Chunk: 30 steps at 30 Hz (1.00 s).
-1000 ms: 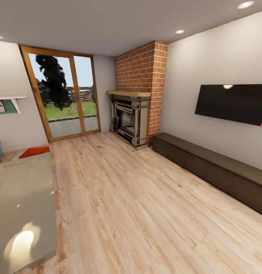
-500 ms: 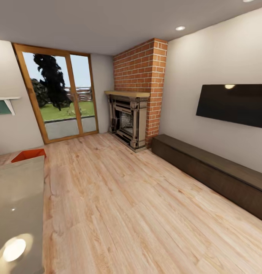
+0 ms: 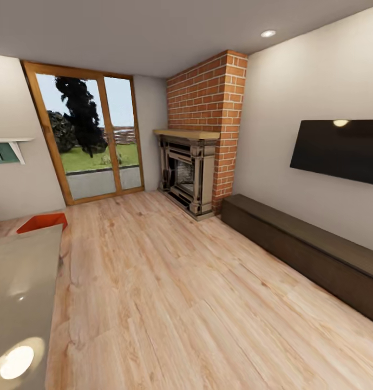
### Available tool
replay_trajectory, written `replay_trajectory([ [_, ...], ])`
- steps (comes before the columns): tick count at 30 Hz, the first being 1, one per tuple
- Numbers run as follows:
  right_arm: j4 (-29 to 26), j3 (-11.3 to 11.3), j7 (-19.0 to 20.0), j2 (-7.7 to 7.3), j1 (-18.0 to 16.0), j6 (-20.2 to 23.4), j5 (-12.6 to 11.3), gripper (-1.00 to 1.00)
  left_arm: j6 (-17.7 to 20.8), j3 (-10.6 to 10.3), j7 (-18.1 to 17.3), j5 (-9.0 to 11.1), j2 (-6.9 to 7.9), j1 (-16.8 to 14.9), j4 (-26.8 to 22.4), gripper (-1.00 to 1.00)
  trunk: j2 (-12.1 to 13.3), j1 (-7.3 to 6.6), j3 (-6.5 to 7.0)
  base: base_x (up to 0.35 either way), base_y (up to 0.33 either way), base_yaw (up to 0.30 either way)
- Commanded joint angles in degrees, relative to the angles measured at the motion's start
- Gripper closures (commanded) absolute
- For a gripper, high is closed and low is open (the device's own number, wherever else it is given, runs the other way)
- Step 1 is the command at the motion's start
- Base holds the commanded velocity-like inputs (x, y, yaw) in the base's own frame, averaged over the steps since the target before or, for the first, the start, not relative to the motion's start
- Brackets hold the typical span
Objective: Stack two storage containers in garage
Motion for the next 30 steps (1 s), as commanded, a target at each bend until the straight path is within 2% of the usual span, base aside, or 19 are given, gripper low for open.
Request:
replay_trajectory([
  [1,0.2,0.3,-0.1,0.00,-0.1,-0.3,-0.3,-1.00,-0.2,-0.5,0.1,0.5,-0.01,0.0,0.0,-1.00,0.0,0.04,-0.07,0.318,-0.012,0.256],
  [17,0.2,0.3,-0.2,-0.05,-0.1,-0.3,-0.3,-1.00,-0.1,-0.5,0.1,0.5,-0.08,0.0,0.0,-1.00,0.0,0.04,-0.07,0.318,-0.002,0.258],
  [30,0.2,0.3,0.0,-0.20,-0.1,-0.3,-0.3,-1.00,-0.1,-0.5,0.1,0.5,-0.19,0.0,0.0,-1.00,0.0,0.04,-0.07,0.318,0.000,0.022],
])
